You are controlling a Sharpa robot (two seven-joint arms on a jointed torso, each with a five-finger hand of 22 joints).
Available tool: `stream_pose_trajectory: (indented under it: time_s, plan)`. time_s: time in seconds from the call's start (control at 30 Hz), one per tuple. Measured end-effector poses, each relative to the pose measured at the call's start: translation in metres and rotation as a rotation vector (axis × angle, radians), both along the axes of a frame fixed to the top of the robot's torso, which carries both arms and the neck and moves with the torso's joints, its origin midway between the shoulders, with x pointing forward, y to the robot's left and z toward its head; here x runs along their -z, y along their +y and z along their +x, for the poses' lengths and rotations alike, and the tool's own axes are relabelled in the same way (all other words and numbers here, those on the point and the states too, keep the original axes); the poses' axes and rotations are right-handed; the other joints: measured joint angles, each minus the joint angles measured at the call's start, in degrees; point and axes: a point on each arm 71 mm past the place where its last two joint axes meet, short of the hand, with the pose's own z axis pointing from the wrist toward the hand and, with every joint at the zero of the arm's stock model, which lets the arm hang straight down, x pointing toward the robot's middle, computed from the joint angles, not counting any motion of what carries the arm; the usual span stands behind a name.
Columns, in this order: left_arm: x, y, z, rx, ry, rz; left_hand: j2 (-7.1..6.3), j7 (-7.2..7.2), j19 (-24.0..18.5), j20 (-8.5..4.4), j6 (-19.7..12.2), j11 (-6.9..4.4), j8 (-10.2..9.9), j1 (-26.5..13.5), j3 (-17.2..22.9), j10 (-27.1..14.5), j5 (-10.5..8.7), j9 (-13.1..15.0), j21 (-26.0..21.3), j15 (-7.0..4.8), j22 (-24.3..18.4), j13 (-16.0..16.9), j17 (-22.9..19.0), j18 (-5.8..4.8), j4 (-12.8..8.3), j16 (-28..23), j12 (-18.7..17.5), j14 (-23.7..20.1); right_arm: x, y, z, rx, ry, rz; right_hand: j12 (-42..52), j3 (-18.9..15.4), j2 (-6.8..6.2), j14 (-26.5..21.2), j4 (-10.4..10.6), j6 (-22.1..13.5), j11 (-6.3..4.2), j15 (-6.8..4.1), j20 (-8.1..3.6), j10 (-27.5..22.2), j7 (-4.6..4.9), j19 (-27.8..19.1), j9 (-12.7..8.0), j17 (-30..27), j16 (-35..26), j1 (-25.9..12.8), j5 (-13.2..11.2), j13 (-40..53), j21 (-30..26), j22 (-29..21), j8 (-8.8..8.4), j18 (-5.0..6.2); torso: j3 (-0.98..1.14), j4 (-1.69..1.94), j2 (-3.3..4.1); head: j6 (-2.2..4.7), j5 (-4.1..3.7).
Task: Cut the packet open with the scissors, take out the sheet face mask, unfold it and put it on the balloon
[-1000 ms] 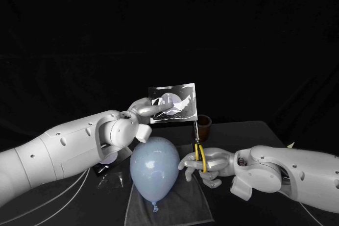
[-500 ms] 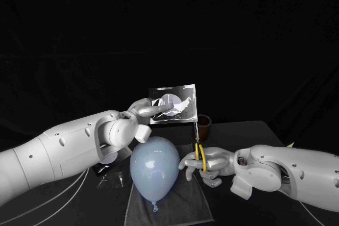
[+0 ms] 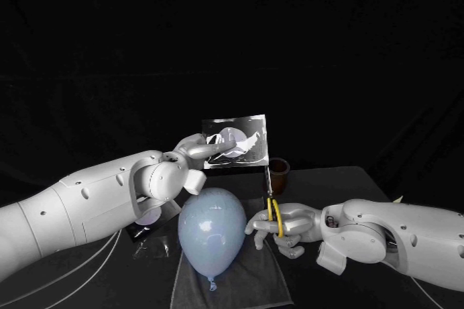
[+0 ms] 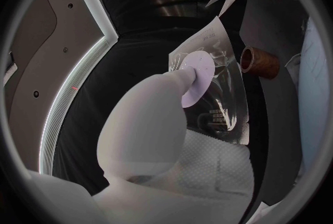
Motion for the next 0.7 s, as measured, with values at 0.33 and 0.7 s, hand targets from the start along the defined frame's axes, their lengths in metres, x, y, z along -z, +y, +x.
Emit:
stream_pose_trajectory:
  time_s: [0.33, 0.7]
  plan:
    - [-0.0064, 0.0003, 0.0002, -0.001, -0.018, -0.004, -0.47, 0.15, 0.00, 0.00, 0.15, 0.00, 0.23, -0.47, 0.70, 0.00, 0.00, 0.00, 0.00, 0.00, 0.00, 0.00, 0.00, -0.01, -0.70, 0.00, 0.00, 0.00, 0.0005, -0.0001, 0.0000, -0.006, 0.006, -0.001, 0.00, 0.16, 0.53, 0.00, -0.16, -0.36, 0.20, 0.00, 0.14, 0.19, 0.33, 0.14, -0.04, -0.05, 0.00, -0.08, 0.00, -0.26, 0.25, 0.02, 0.68, -0.01, 0.03, -0.01, -0.01, -0.02, 0.01]
    - [-0.0079, 0.0007, -0.0028, 0.016, -0.029, 0.001, -0.31, 0.15, 0.00, 0.00, 0.15, 0.00, 0.22, -0.91, 0.71, -0.01, 0.00, 0.00, 0.00, 0.01, 0.00, 0.00, 0.13, -0.06, -0.72, 0.00, 0.00, 0.00, 0.0012, -0.0006, 0.0005, -0.009, 0.010, -0.002, 0.00, 0.16, 0.54, -0.01, -0.16, -0.58, 0.33, 0.00, 0.14, 0.12, 0.54, 0.14, -0.24, -0.03, -0.01, -0.08, 0.01, -0.39, 0.24, 0.05, 0.68, -0.03, 0.03, 0.04, -0.01, -0.15, -0.01]
